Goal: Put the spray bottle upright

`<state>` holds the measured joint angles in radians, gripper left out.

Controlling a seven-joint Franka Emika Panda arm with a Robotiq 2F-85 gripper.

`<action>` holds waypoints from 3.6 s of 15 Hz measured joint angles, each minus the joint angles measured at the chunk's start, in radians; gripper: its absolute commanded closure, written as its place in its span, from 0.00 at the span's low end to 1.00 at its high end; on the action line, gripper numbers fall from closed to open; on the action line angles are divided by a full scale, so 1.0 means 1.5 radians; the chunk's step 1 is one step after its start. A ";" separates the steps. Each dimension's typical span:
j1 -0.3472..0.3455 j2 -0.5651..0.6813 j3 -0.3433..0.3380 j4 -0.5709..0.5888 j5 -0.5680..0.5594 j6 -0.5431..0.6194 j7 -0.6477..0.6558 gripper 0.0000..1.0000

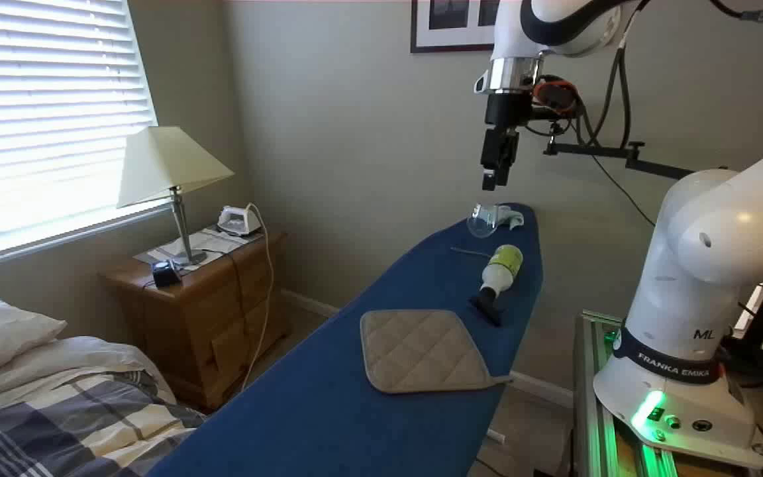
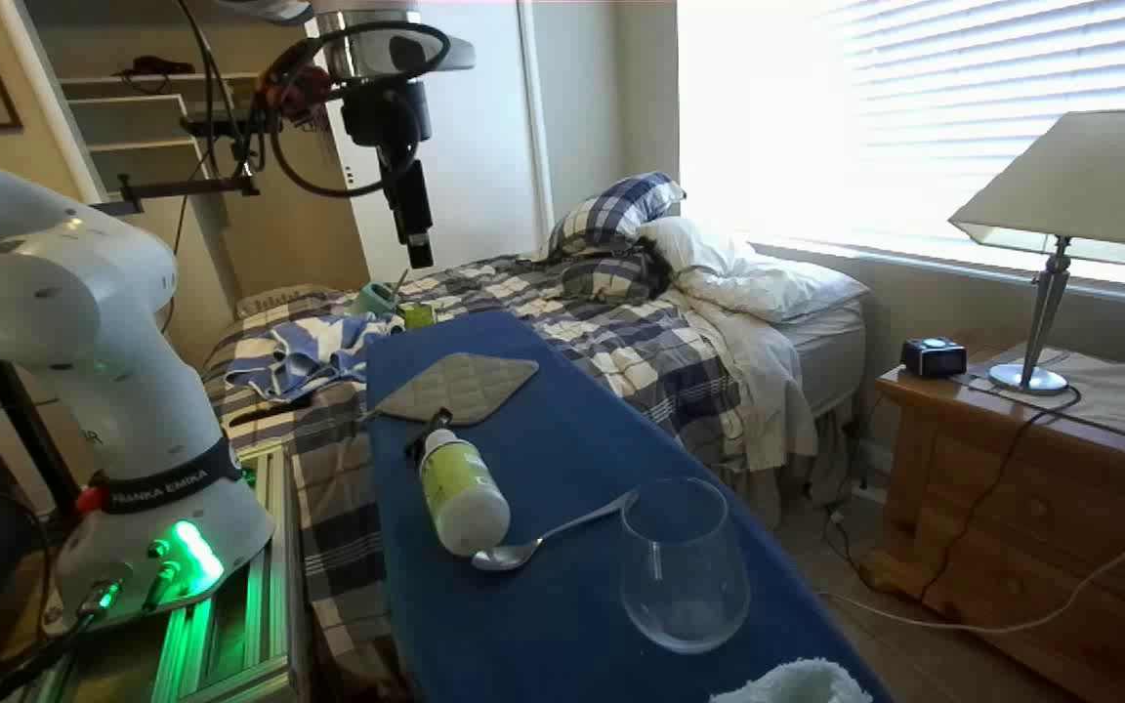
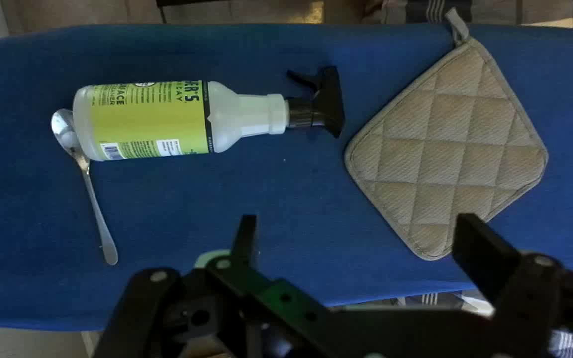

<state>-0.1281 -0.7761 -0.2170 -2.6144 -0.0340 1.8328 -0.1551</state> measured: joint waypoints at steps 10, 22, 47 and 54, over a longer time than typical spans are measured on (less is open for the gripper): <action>-0.001 -0.003 0.015 -0.020 -0.014 0.003 0.002 0.00; -0.001 -0.033 0.081 -0.102 -0.073 0.075 0.017 0.00; -0.199 0.221 0.100 -0.102 -0.180 0.204 0.484 0.00; -0.193 0.237 0.080 -0.102 -0.128 0.243 0.483 0.00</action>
<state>-0.4180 -0.4200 -0.0965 -2.7674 -0.2261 2.1979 0.5688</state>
